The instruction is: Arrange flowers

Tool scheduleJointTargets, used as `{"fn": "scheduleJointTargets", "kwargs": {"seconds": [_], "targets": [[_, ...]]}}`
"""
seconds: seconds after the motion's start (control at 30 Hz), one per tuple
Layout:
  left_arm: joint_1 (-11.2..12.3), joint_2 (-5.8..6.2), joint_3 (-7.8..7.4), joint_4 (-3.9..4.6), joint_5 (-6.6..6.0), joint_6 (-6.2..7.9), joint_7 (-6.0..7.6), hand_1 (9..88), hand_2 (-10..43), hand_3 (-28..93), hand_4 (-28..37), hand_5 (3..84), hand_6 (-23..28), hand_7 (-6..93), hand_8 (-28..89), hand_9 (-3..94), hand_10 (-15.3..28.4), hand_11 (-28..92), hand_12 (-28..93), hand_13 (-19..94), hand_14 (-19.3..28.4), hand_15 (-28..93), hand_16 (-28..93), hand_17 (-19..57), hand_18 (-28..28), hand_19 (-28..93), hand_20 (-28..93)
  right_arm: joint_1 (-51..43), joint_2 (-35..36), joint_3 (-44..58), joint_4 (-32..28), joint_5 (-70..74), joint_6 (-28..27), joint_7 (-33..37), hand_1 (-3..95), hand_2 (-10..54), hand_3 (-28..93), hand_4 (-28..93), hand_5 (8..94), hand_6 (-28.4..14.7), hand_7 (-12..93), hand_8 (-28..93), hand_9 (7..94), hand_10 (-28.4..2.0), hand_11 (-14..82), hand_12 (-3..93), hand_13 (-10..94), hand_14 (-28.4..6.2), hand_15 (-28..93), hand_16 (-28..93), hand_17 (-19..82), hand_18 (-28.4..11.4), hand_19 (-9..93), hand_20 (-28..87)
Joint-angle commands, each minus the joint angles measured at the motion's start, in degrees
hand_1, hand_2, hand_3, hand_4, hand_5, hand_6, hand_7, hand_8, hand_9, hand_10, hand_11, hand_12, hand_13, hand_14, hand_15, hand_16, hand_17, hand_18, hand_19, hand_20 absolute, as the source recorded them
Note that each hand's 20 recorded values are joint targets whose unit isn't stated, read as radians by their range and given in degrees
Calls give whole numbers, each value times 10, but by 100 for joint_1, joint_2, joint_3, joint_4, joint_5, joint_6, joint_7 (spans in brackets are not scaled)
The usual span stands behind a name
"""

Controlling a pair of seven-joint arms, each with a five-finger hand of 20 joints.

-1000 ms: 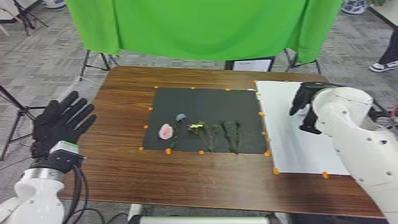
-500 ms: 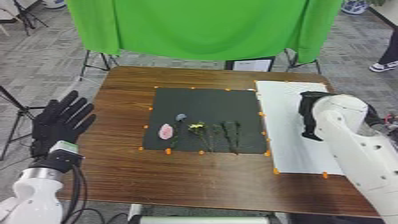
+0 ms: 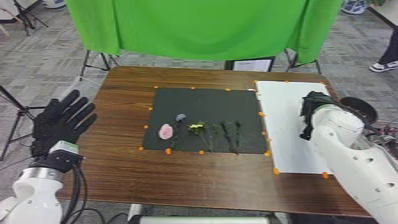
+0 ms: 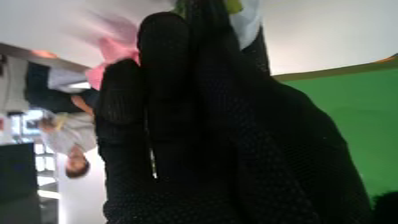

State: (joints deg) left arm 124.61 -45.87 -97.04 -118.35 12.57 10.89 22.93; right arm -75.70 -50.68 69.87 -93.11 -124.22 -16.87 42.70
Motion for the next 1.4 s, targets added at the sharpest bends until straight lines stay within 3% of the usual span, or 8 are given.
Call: {"fn": "scheduleJointTargets", "kwargs": {"seconds": [0.03,0.13,0.37,1.0,1.23,1.3,1.33,1.4], "targets": [[-54,-46,6,45,62,-82,-142,278,113,709,-283,398,101,102,-60,317,161,176,147,210,163,308,-35,-74,152,312,103,-59,1,-185,-638,-282,1158,-133,662,-94,667,-283,752,16,288,0,839,-76,97,430,730,-67,394,495,395,-189,775,420],[-95,-52,23,69,48,-101,-147,277,113,710,-283,398,100,102,-59,317,161,176,147,210,163,307,-36,-74,152,312,103,171,-69,-484,-848,-440,1571,-208,662,-95,672,-283,760,13,284,0,844,-78,97,428,729,-69,393,497,392,-190,770,419],[-262,-13,121,132,91,-149,-231,277,112,711,-283,397,101,101,-58,317,160,176,147,210,163,307,-35,-73,152,311,103,562,-406,-964,-1234,-240,1363,-495,661,-95,680,-283,764,11,279,5,844,-81,96,432,726,-70,388,501,389,-191,763,417],[-480,-20,282,169,114,-144,-281,277,113,711,-283,397,100,102,-58,317,161,176,147,210,163,308,-36,-73,152,311,104,881,-1456,-2173,-492,-737,827,-1025,657,-95,680,-283,760,16,278,7,842,-78,94,431,723,-69,389,499,387,-193,763,418],[-476,16,300,137,68,-26,-212,278,113,712,-283,384,98,99,-58,315,161,175,147,206,163,306,-36,-74,153,313,105,913,-1509,-2424,-389,-944,783,-1142,655,-95,677,-283,754,15,273,1,837,-77,88,420,720,-70,390,499,384,-194,763,419],[-485,27,326,93,15,112,-208,278,113,711,-283,385,99,100,-57,315,161,175,147,206,162,306,-36,-74,153,314,104,941,-1528,-2487,-357,-972,719,-1177,654,-95,676,-283,753,15,274,1,837,-77,88,418,719,-70,390,498,384,-194,762,419],[-510,35,367,52,-19,306,-186,278,114,710,-283,388,100,101,-57,314,161,174,147,206,162,306,-36,-74,152,314,104,947,-1532,-2512,-353,-983,689,-1187,654,-95,674,-283,753,15,273,1,836,-76,86,416,719,-70,390,498,383,-194,761,419],[-507,36,378,59,-56,284,-122,278,114,712,-283,391,101,101,-58,310,160,174,146,204,162,305,-36,-74,152,314,104,969,-1500,-2605,-335,-1127,689,-1245,651,-94,672,-283,747,16,267,-5,832,-77,76,401,718,-70,391,494,382,-194,759,418]]}}
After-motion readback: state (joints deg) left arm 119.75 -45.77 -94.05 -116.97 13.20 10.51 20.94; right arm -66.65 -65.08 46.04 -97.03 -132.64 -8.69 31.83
